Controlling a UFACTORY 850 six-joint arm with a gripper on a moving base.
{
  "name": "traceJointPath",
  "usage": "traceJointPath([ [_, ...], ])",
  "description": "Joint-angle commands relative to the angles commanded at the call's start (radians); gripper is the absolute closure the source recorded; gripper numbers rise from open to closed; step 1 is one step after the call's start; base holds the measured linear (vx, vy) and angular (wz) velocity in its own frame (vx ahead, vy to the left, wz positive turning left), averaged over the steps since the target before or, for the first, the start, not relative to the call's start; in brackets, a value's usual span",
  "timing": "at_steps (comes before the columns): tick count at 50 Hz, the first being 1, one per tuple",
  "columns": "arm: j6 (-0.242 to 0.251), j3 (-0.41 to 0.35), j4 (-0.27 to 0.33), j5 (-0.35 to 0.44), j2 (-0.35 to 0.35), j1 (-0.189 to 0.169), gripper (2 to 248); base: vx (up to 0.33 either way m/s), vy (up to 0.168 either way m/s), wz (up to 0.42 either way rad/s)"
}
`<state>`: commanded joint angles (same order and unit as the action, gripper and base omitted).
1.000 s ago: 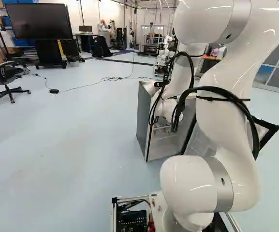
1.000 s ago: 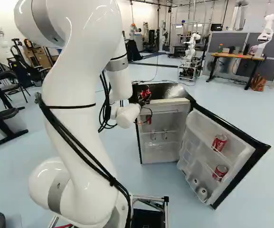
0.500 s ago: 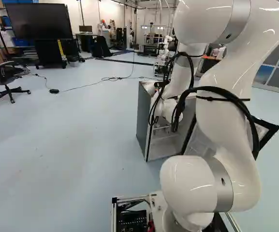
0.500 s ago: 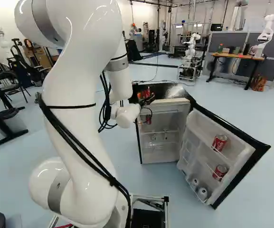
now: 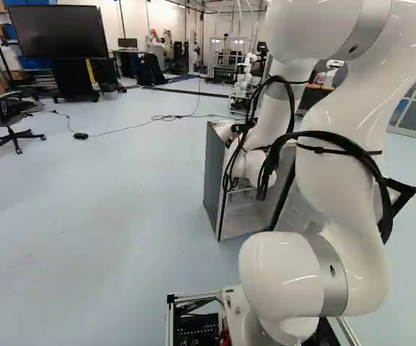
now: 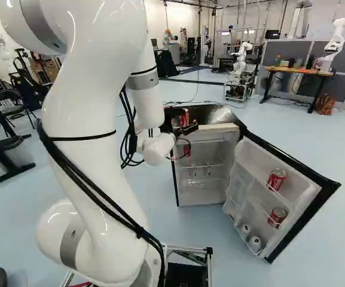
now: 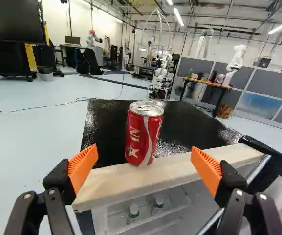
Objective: Grab a drink from the fridge
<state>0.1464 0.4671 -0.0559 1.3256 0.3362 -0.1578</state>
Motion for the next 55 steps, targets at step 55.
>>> traceJointPath([
  [55, 0.000, -0.141, -0.084, 0.000, -0.115, -0.167, 3, 0.000, 0.000, 0.000],
])
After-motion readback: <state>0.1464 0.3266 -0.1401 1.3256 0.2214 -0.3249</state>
